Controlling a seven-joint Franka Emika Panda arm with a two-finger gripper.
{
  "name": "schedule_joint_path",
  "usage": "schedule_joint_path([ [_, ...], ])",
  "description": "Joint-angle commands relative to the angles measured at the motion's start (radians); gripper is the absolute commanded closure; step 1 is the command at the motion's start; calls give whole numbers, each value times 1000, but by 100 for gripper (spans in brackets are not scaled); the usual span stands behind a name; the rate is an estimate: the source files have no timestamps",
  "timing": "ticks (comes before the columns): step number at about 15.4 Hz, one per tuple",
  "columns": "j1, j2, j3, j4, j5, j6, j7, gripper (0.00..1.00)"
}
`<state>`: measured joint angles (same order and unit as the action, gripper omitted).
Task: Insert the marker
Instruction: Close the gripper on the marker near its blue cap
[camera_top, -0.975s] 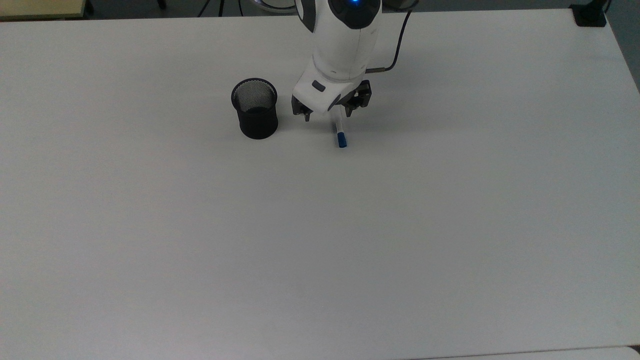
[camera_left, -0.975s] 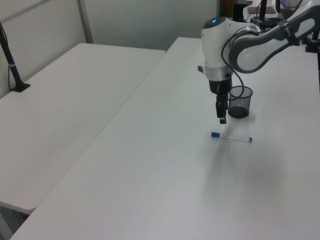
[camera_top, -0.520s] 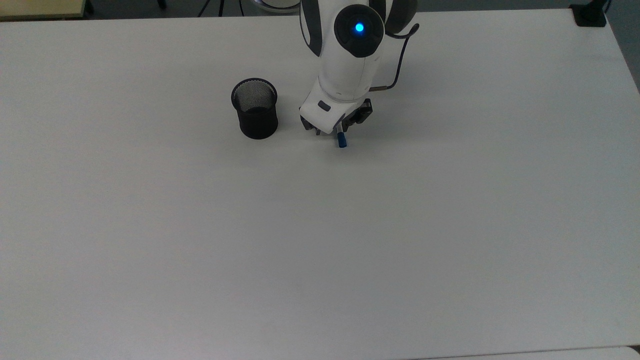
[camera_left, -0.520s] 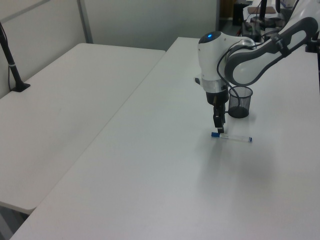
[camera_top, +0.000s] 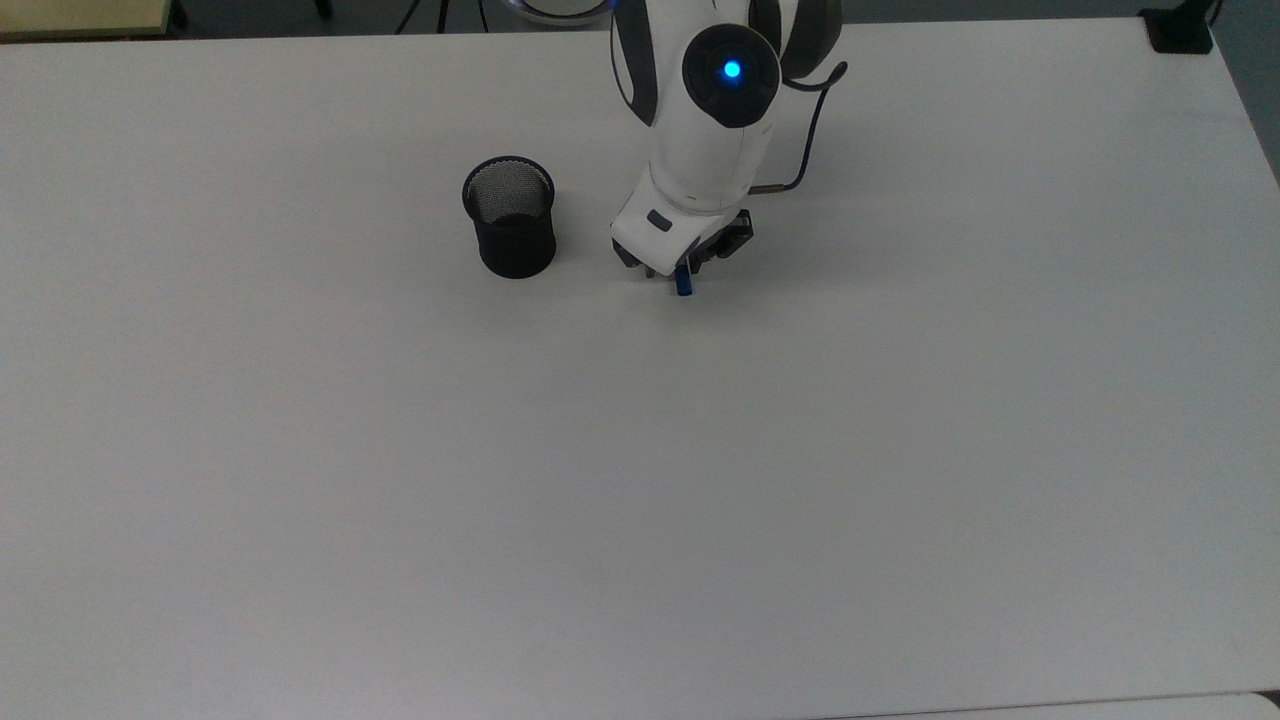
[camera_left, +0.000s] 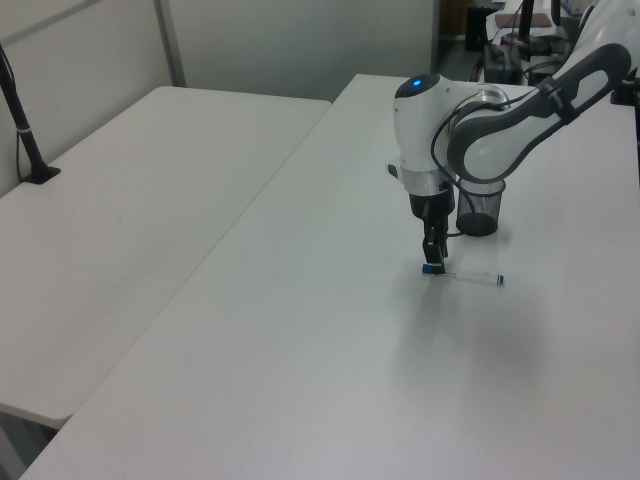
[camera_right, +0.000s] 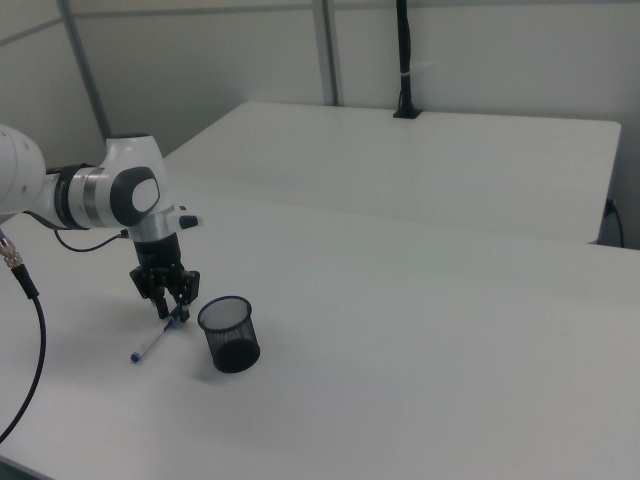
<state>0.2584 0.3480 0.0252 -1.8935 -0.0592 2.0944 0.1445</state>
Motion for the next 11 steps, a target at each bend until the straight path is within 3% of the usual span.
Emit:
schedule_joint_path([
  [1, 22, 9, -8, 2, 5, 21, 123, 52],
  [2, 22, 11, -8, 1, 6, 21, 142, 56],
  [5, 15, 6, -8, 10, 15, 21, 148, 83],
  [8, 10, 2, -8, 11, 16, 23, 148, 95],
  [11, 10, 3, -8, 10, 16, 49, 148, 96],
])
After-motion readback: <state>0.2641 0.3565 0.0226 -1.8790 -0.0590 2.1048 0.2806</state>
